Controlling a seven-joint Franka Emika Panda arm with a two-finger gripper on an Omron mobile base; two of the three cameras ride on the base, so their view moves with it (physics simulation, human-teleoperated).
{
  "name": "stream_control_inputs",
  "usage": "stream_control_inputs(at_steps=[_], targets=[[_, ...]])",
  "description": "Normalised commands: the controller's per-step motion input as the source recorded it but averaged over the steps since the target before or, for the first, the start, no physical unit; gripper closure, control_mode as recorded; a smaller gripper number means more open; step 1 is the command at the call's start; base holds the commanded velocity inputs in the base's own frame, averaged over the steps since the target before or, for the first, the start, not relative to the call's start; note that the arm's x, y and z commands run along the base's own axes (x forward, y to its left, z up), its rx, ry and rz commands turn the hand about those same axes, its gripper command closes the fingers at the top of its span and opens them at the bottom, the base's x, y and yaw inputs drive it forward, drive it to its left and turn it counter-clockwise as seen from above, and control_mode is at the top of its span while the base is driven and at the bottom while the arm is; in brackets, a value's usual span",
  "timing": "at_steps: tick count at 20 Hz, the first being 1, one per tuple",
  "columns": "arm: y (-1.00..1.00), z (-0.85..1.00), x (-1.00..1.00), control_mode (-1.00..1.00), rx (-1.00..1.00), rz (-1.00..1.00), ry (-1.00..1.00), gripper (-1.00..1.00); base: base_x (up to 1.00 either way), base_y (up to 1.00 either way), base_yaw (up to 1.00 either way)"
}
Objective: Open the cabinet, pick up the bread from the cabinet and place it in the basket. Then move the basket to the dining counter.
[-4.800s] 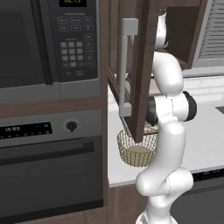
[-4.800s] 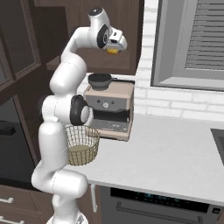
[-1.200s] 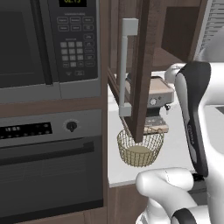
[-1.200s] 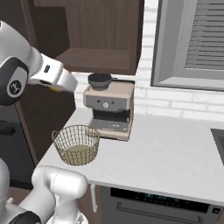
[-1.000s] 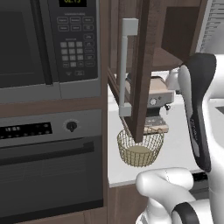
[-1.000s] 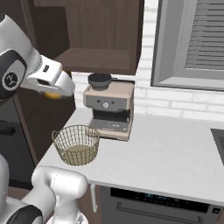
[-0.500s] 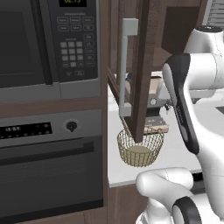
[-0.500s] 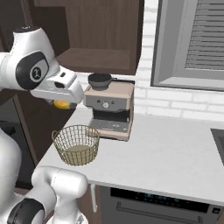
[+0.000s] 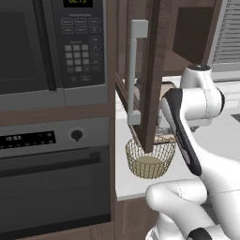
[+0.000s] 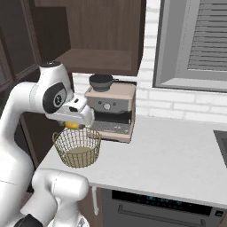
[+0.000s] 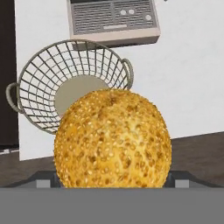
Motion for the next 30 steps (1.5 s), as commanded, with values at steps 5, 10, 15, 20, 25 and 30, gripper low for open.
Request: stream_control_inputs(at_steps=[5,10,15,20,25,30], targets=[[0.0,-0.88,0.59,-1.0,0.02,0.01,0.14,1.0,0.0,0.0,0.0],[0.0,-0.57,0.74,-1.0,0.01,0.01,0.14,1.0,0.0,0.0,0.0],[0.02,-0.5,0.66,-1.0,0.01,0.02,0.13,1.0,0.0,0.0,0.0],[0.24,-0.57,0.2,-1.0,0.0,0.0,0.16,1.0,0.0,0.0,0.0],[0.22,-0.56,0.25,-1.0,0.0,0.0,0.13,1.0,0.0,0.0,0.0],[0.05,-0.37,0.23,-1.0,0.0,0.0,0.05,1.0,0.0,0.0,0.0]])
